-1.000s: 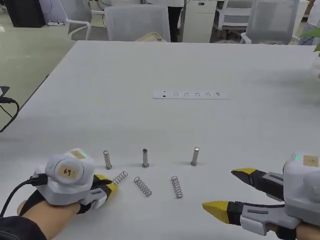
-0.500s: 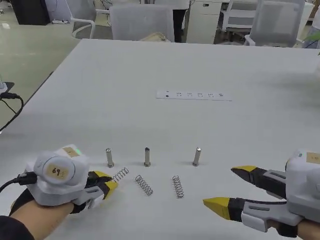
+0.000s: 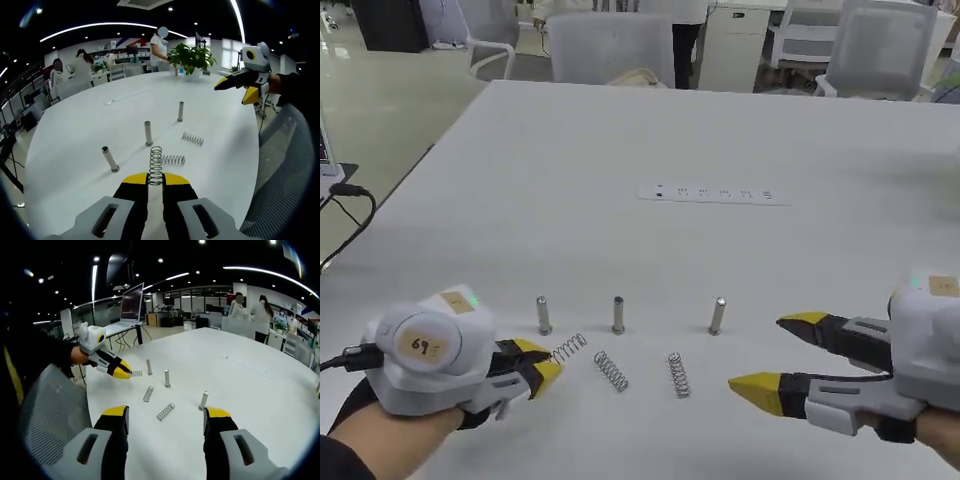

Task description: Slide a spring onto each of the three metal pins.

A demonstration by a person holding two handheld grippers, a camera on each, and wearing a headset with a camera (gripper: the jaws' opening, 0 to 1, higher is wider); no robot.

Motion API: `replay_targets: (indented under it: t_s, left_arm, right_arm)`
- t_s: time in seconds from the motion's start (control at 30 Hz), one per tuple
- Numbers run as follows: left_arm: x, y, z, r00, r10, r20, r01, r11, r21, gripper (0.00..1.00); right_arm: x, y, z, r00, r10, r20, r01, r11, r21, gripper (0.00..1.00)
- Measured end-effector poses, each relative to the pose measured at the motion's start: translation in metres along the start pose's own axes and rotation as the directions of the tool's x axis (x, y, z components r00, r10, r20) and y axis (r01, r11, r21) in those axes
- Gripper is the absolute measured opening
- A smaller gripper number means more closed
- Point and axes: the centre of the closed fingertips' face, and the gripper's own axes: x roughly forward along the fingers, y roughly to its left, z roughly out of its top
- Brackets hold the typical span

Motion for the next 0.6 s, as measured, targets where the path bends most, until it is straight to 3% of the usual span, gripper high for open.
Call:
replay_targets:
  t_s: [0.6]
  left_arm:
    - [-0.003,-0.012,0.015,0.9985,-0.043,0.035,0.042,0.999,0.031,0.02]
  right_arm:
    - [0.035,0.012,0.019,0.9912,0.128,-0.033,-0.130,0.990,-0.060,0.50]
